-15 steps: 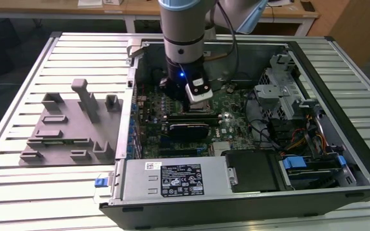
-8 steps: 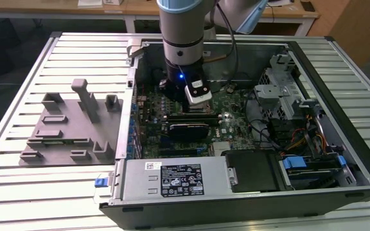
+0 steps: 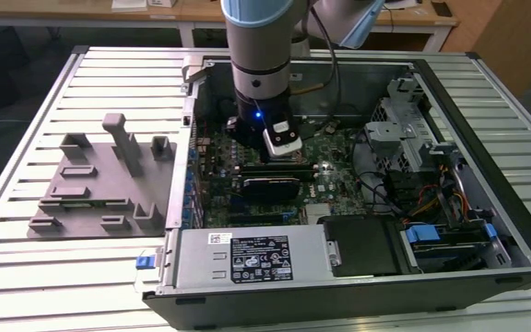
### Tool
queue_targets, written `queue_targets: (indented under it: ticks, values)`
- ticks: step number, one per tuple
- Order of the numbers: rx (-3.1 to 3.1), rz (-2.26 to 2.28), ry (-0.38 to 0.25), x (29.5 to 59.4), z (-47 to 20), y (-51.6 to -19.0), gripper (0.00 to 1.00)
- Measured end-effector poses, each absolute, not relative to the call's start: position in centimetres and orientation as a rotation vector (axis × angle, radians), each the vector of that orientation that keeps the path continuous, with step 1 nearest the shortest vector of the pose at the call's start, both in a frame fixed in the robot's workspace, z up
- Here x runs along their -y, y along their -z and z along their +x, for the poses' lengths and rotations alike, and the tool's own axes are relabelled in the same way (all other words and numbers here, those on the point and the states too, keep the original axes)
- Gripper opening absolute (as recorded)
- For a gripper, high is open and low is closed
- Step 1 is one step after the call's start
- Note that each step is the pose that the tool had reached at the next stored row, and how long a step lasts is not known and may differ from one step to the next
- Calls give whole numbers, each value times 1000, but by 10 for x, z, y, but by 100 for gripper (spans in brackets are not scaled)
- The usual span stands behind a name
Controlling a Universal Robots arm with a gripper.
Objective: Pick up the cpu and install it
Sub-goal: 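Install the second cpu locking lever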
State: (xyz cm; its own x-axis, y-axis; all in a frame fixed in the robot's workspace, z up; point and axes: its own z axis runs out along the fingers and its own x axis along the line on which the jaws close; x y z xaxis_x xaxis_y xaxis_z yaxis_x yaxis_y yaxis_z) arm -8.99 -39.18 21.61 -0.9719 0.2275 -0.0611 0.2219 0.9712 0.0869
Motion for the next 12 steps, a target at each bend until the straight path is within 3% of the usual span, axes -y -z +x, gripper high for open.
queue_targets:
  ticks: [4, 12]
  values:
    - [-3050, 351, -203, 396, -92, -215, 11]
    - [-3049, 355, -298, 408, -94, -210, 11]
